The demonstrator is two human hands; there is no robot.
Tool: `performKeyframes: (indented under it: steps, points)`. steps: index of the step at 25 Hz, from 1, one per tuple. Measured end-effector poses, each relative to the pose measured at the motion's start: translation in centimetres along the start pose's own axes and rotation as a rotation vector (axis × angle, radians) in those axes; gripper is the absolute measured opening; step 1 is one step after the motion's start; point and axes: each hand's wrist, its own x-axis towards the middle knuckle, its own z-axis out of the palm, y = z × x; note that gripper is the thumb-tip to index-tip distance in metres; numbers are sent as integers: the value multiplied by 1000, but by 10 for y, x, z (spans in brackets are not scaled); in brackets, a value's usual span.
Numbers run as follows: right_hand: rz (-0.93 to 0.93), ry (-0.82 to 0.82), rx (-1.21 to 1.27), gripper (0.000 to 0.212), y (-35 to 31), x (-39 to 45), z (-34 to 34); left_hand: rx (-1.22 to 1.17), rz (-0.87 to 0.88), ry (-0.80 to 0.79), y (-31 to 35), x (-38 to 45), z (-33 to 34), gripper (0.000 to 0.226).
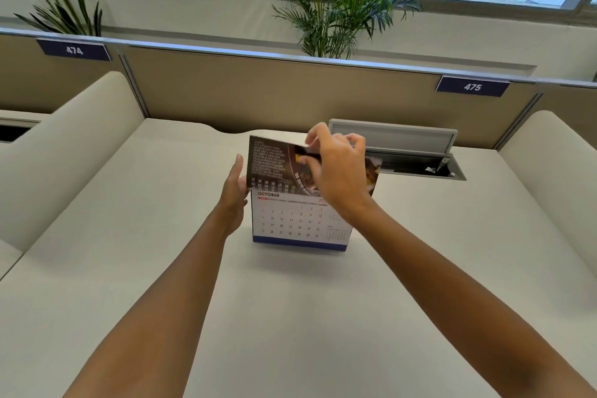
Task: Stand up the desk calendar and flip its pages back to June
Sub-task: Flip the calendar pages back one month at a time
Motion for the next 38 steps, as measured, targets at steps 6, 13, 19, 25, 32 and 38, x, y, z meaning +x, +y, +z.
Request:
performKeyframes:
  steps: [6, 13, 19, 25, 32, 38]
  points:
    - [-57, 69, 7, 35, 7, 23, 21, 133, 103, 43, -9, -1, 2, 45]
    - [-261, -42, 17, 36, 36, -43, 68, 84, 77, 164, -22, 8, 2, 31]
    - [-504, -378, -173, 40, 62, -116, 110, 123, -16, 207, -29, 8, 8, 69]
    - [-705, -441, -347, 34, 84, -128, 125, 134, -58, 164, -29, 10, 8, 72]
    - [-679, -374, -258, 35, 81, -127, 129, 175, -141, 146, -24, 13, 6, 51]
    - [-686, -322, -274, 12, 84, -129, 113, 191, -161, 127, -23, 13, 5, 41]
